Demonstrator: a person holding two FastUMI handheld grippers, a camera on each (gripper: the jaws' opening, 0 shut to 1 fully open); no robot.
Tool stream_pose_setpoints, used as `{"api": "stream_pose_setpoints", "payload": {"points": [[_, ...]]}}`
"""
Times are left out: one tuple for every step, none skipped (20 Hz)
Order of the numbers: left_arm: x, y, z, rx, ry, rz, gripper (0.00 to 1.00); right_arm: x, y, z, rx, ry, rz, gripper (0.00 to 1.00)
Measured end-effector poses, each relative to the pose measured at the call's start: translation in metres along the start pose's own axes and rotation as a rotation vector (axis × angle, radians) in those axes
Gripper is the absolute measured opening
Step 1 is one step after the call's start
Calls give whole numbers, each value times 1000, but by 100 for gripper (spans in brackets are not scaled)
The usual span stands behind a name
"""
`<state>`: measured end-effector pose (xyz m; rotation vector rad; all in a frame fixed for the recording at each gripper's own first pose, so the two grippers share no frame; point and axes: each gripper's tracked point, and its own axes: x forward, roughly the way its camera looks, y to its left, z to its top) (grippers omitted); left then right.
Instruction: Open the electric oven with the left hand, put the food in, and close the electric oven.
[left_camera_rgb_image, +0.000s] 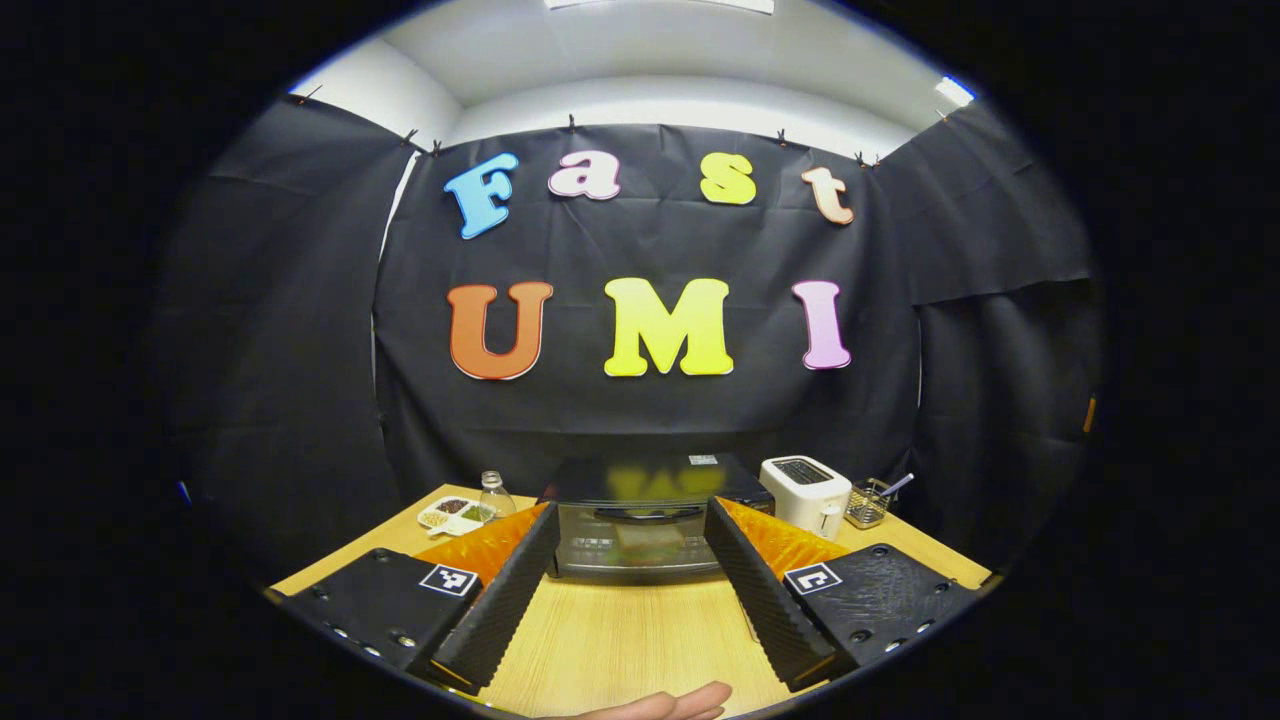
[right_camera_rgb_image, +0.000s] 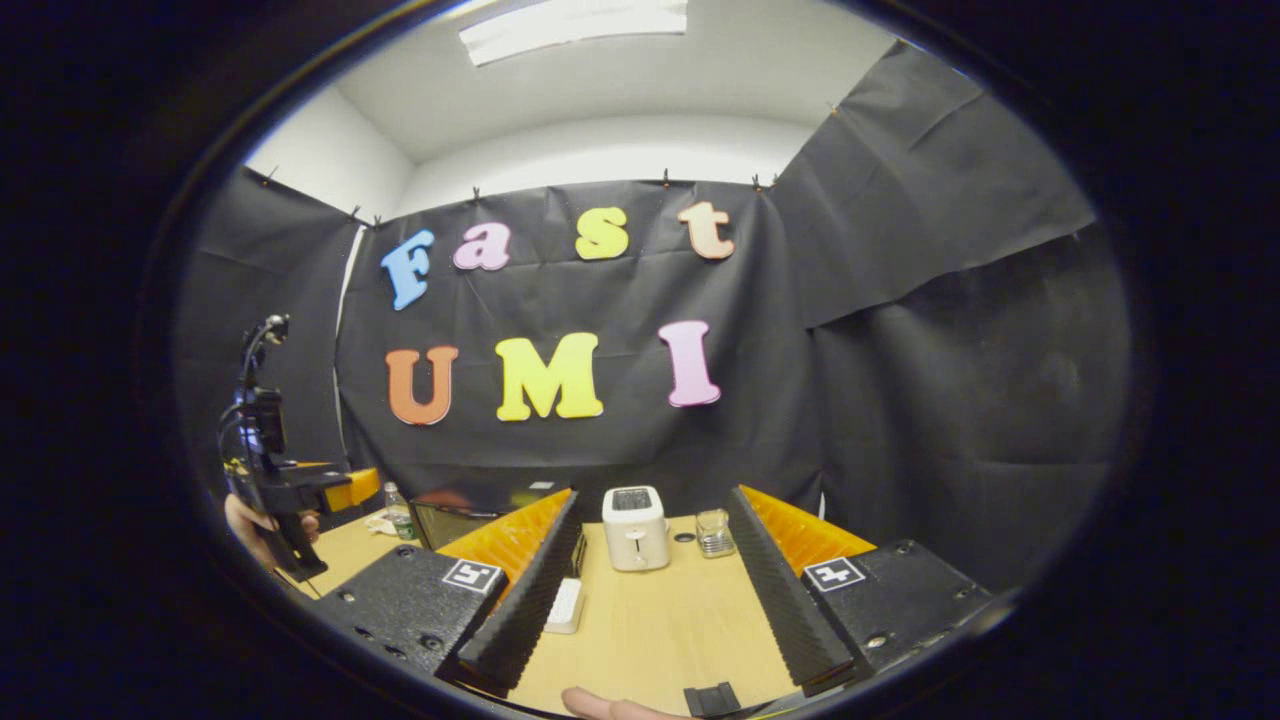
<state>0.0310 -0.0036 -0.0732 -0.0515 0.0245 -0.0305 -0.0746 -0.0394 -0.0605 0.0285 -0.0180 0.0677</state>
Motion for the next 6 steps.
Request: {"api": "stream_pose_setpoints", "payload": {"points": [[-12, 5, 11, 7, -16, 9, 95, -3, 4, 3, 0, -7, 2, 95], [-25, 7, 21, 11, -33, 13, 95, -6, 3, 8, -4, -24, -11, 95], [-36, 7, 31, 6, -52, 15, 95, -8, 3, 15, -13, -49, -25, 95], [-46, 7, 39, -1, -65, 13, 95, -11, 5, 20, -23, -71, -30, 95], [-56, 7, 44, -12, -76, 12, 95, -14, 10, 23, -27, -87, -24, 95], [-69, 5, 52, -20, -77, 12, 95, -17, 18, 23, -26, -94, -10, 95]]}}
